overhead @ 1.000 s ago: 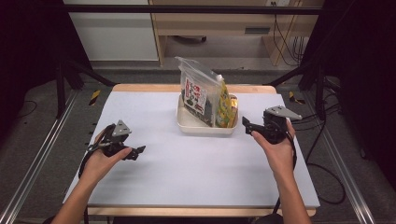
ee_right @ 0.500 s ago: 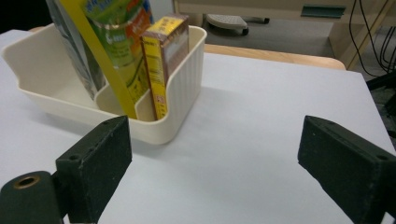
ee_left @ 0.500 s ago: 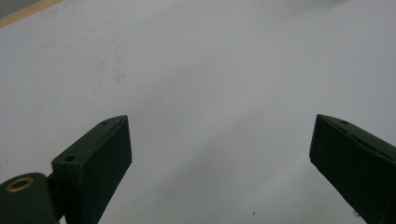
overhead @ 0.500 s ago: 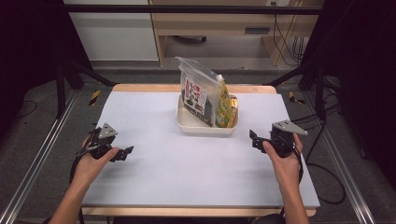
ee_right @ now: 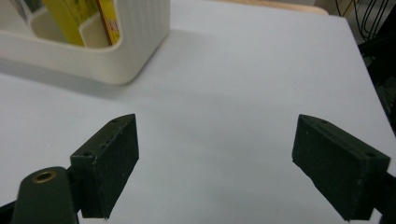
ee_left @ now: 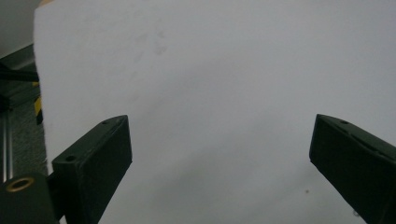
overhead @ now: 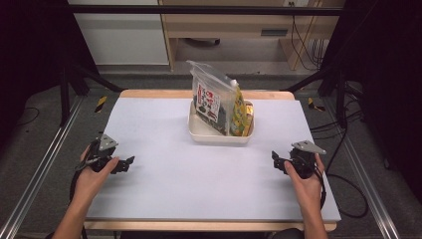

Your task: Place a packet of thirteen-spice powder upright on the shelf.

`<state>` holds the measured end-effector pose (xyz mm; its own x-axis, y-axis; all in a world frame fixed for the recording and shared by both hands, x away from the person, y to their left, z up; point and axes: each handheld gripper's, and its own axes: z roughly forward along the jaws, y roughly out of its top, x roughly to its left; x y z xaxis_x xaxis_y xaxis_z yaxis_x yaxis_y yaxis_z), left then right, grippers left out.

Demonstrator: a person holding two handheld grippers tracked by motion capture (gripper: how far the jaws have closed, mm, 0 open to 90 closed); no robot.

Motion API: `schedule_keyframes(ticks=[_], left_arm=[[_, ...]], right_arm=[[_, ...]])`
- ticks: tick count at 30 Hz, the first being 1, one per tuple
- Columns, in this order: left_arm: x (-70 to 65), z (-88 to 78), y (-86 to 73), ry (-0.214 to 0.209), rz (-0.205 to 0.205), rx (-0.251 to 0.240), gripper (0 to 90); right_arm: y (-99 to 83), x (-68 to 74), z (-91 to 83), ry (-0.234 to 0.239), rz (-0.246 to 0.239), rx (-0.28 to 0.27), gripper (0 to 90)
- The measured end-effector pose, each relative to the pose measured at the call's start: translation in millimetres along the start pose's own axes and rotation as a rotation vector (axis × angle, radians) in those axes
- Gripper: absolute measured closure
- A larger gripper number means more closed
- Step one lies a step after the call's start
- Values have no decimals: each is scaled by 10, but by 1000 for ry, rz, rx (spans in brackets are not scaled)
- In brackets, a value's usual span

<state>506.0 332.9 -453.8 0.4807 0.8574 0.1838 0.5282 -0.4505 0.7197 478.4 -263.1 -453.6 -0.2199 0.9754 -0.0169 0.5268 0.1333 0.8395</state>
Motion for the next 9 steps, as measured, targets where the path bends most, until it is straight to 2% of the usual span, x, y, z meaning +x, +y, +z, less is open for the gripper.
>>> schedule_keyframes(ticks=[3, 5, 7, 9], left_arm=[[47, 6, -40, 33, -18, 11, 56], [60, 24, -62, 48, -32, 25, 56], [64, 41, -72, 49, -28, 40, 56], [67, 49, -74, 53, -31, 38, 56]], right_arm=[[-73, -6, 40, -18, -35, 21, 158], [-107, -20, 64, -21, -38, 40, 161], [-133, -47, 69, -16, -19, 47, 168], [-143, -77, 64, 3, 22, 40, 169]])
